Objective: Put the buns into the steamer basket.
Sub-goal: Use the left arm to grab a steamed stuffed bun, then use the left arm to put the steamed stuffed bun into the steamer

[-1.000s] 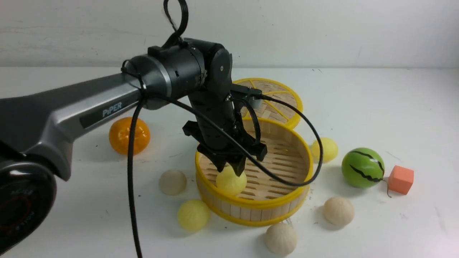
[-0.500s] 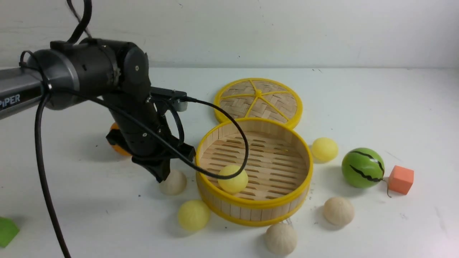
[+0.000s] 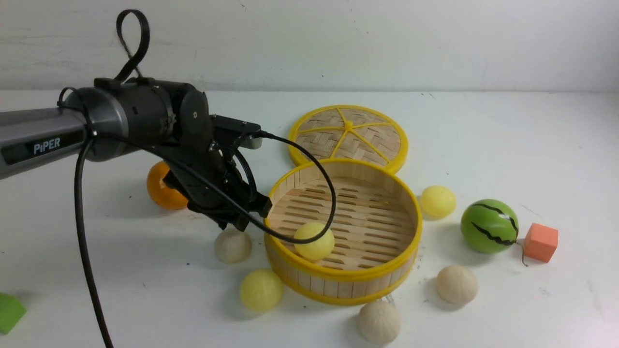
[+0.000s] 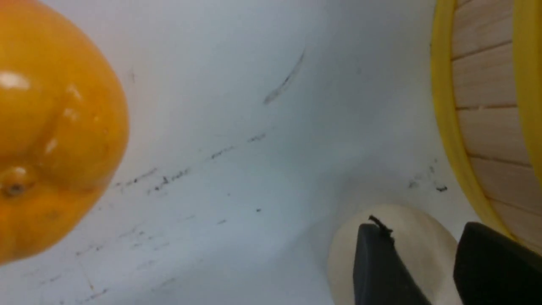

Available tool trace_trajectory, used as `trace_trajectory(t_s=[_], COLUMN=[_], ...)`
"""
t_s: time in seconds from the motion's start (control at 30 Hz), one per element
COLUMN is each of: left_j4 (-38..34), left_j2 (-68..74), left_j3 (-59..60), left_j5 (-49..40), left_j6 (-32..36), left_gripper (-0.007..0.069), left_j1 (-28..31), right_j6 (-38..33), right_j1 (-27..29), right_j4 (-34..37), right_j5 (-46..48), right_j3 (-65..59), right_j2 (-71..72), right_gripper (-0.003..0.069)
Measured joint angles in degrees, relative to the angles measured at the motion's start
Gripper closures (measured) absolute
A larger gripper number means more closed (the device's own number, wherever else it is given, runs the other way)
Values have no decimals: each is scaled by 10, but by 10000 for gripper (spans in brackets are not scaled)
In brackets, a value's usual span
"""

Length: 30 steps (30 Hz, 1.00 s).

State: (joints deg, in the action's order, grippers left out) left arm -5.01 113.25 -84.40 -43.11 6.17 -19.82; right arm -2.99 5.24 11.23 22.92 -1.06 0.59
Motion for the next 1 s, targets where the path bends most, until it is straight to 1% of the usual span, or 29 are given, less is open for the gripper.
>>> trace_trajectory(t_s=[0.27,0.33,0.4,0.43,0.47,0.53,0.6,0.7,0.8,0.93,1.0], left_j4=[2,3,3,3,3,3,3,3,-2,-11,-14], left_j2=[30,34,34,34,34,26,13,-14,-54,-59,-33], left_j3=[0,0,-1,-1,-2,-8,-19,-37,-83,-137,-175], left_j5=[16,18,12,4,3,-26,-56,-96,-142,-154,-153], left_j6=[0,0,0,0,0,-4,-14,-25,-28,-28,-21], left_gripper=[376,399,431,472,480,603,635,637,637,637,637], left_j1=[0,0,0,0,0,0,0,-1,-14,-42,-67], right_j6=[0,0,0,0,0,0,0,0,0,0,0], right_j1=[0,0,0,0,0,0,0,0,0,0,0], right_j4=[0,0,0,0,0,0,0,0,0,0,0], right_j5=[0,0,0,0,0,0,0,0,0,0,0], right_j3=[0,0,0,0,0,0,0,0,0,0,0], right_j2=[0,0,0,0,0,0,0,0,0,0,0], right_gripper=[420,420,420,420,420,420,420,420,420,420,420])
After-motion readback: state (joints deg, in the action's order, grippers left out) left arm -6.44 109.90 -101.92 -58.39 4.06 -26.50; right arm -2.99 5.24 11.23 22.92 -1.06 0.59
